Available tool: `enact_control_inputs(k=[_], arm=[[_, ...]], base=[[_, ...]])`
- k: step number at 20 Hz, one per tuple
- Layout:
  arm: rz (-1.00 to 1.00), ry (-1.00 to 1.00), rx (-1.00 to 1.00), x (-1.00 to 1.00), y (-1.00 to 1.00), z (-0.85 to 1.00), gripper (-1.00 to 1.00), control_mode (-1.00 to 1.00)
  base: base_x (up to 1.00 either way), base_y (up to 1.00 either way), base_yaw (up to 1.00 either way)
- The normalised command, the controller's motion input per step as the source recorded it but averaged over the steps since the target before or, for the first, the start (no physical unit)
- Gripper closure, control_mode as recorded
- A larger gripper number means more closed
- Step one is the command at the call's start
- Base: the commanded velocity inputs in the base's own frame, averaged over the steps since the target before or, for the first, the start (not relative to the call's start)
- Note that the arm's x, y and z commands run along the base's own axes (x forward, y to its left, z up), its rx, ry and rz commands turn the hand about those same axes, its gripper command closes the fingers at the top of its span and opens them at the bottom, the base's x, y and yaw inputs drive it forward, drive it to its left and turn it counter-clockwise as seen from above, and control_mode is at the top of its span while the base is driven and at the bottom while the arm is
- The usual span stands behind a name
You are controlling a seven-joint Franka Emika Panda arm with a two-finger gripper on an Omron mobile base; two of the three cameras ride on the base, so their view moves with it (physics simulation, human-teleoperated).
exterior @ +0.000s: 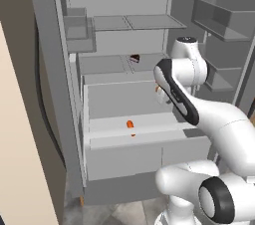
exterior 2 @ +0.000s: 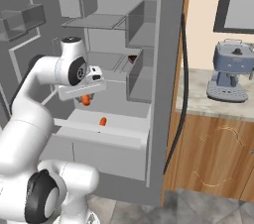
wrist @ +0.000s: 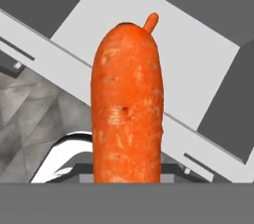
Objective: Place the carrots inside the fridge drawer. Close the drawer after placing the vegetables.
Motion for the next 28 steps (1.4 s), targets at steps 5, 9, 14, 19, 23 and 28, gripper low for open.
enact_control_inputs(k=[5, 9, 14, 19, 23, 28], arm=[[0.0, 0.0, -0.04, 0.0, -0.1, -0.34, 1.0, -1.0], [0.0, 0.0, -0.13, 0.0, -0.01, -0.43, 1.0, -1.0], [0.0, 0.0, -0.06, 0.05, 0.01, -0.34, 1.0, -1.0], [0.1, 0.0, 0.0, 0.51, -0.07, -0.12, 1.0, -1.0], [0.16, 0.02, 0.01, 0.82, -0.11, -0.39, 1.0, -1.0], [0.16, 0.12, 0.0, 0.62, -0.11, -0.51, 1.0, -1.0]], base=[[0.0, 0.0, 0.0], [0.0, 0.0, 0.0], [0.0, 0.0, 0.0], [0.0, 0.0, 0.0], [0.0, 0.0, 0.0], [0.0, 0.0, 0.0]])
